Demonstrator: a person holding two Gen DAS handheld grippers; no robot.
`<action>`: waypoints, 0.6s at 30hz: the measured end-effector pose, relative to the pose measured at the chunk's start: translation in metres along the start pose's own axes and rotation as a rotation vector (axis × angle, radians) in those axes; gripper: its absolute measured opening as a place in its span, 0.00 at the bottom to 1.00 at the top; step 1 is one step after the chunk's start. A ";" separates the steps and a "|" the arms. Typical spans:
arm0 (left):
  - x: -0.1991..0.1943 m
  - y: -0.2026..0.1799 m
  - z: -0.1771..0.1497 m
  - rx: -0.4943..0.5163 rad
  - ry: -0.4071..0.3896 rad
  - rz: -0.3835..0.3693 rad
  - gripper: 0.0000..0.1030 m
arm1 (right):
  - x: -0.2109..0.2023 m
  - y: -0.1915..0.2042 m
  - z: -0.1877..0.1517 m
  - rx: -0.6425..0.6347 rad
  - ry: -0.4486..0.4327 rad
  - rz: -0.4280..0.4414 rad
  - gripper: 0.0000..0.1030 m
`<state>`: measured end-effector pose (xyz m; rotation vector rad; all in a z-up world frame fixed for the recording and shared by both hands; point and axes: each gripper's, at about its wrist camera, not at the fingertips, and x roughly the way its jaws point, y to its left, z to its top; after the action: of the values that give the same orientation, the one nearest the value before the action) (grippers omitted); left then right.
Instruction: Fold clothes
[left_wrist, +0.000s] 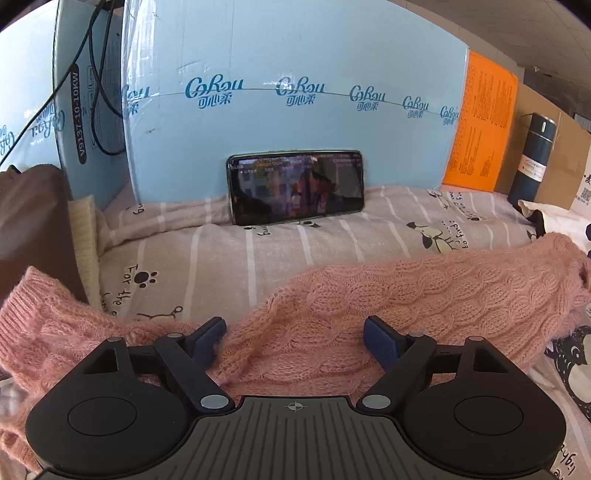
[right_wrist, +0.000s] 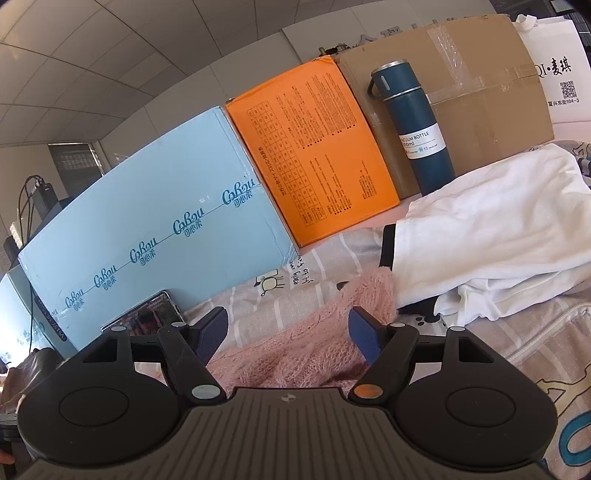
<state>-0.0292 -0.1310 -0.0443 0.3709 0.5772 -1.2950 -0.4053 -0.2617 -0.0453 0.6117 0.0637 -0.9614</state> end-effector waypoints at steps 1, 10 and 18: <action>-0.003 -0.002 -0.003 0.012 -0.013 -0.006 0.79 | 0.000 0.000 0.000 -0.002 0.002 0.003 0.70; -0.042 -0.013 -0.010 0.094 -0.195 -0.111 0.15 | 0.004 0.004 -0.004 -0.035 0.026 0.002 0.73; -0.080 -0.036 -0.036 0.242 -0.280 -0.187 0.20 | 0.001 0.029 -0.016 -0.226 0.045 0.144 0.88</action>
<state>-0.0838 -0.0567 -0.0235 0.3321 0.2219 -1.5723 -0.3787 -0.2419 -0.0454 0.4230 0.1640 -0.7877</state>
